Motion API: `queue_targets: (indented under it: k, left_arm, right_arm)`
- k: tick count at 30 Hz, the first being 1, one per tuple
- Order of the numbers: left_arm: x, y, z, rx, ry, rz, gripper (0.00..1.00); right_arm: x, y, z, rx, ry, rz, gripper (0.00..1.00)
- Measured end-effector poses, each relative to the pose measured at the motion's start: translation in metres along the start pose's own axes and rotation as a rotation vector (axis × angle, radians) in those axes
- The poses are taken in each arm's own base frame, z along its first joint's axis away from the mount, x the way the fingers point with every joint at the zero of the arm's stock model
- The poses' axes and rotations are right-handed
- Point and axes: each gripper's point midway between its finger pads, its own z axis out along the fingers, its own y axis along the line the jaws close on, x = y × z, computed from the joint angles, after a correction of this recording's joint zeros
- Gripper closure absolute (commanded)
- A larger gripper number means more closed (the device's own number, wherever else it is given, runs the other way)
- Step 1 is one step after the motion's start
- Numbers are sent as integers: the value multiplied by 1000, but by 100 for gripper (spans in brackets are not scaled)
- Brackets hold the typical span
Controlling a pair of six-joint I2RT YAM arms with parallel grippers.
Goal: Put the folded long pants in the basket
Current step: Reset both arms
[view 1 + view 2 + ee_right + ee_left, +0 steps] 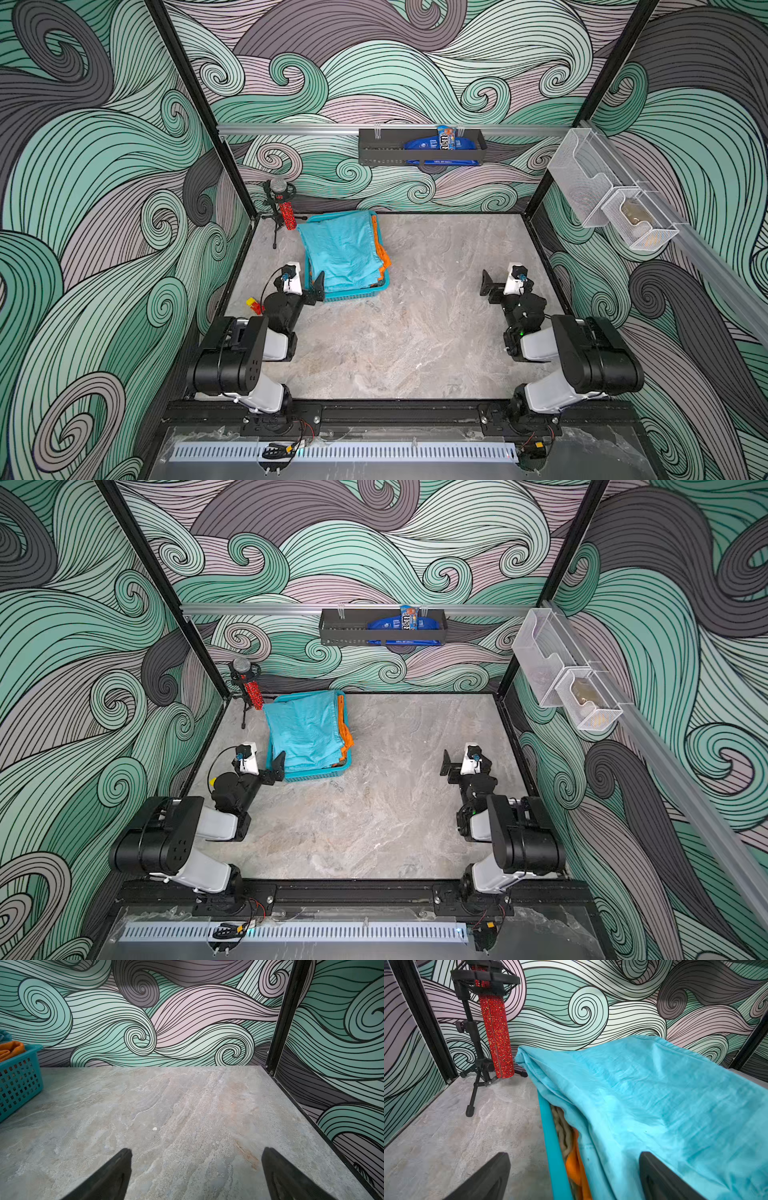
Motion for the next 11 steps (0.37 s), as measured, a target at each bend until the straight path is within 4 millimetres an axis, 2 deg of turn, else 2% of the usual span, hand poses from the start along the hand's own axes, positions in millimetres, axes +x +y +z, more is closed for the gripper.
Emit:
queue_targets:
  k: [11]
  left_arm:
    - [-1, 4, 0, -22, -12, 4, 1]
  right_arm:
    - [-2, 1, 0, -6, -8, -4, 0]
